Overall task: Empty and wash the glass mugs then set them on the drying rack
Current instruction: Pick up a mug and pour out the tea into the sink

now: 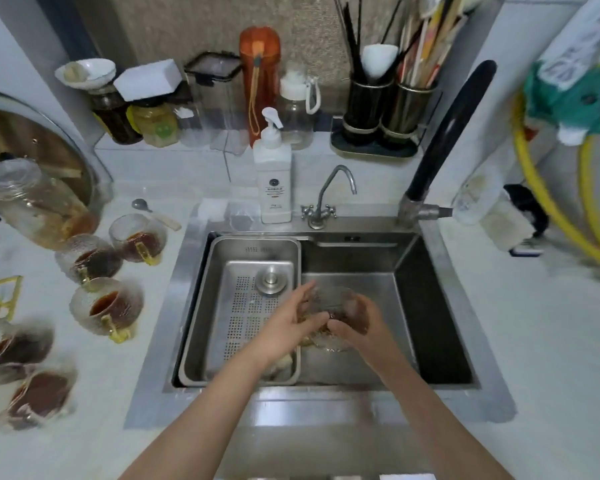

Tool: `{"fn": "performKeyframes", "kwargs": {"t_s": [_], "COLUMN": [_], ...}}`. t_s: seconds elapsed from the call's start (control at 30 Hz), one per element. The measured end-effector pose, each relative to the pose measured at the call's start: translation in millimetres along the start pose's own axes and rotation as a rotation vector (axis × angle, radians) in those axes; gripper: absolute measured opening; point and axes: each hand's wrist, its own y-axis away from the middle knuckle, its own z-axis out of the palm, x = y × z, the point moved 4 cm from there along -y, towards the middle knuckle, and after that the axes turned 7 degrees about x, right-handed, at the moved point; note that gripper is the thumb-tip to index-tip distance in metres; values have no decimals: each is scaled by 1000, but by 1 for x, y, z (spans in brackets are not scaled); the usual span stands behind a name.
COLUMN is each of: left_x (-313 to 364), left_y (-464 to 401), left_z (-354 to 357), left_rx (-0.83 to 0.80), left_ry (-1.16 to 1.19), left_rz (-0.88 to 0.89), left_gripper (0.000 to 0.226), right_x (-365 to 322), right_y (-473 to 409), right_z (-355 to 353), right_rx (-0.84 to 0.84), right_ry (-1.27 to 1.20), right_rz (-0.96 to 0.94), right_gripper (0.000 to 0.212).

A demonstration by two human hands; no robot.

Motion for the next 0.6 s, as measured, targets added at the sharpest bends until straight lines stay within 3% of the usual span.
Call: {"fn": "performKeyframes", "kwargs": {"t_s": [0.07,0.23,0.4,0.6], "left_x": [2,6,22,20], "left_y": [-6,-23,-32,-37], "left_z": [16,44,57,70], "left_rx": [14,169,361,297], "left_ry": [74,76,75,27], "left_rz": [-16,-11,43,105], "left_gripper": [70,58,33,33], "right_x": [2,1,-2,-10], "right_y": [-1,-1,-6,-19], "right_z": [-16,-43,-57,-75], "right_rx": [5,-12,45,142], "right_ry": [58,98,78,156], "right_rz": [37,25,-31,-43], "right_gripper": [85,113,80,51]}}
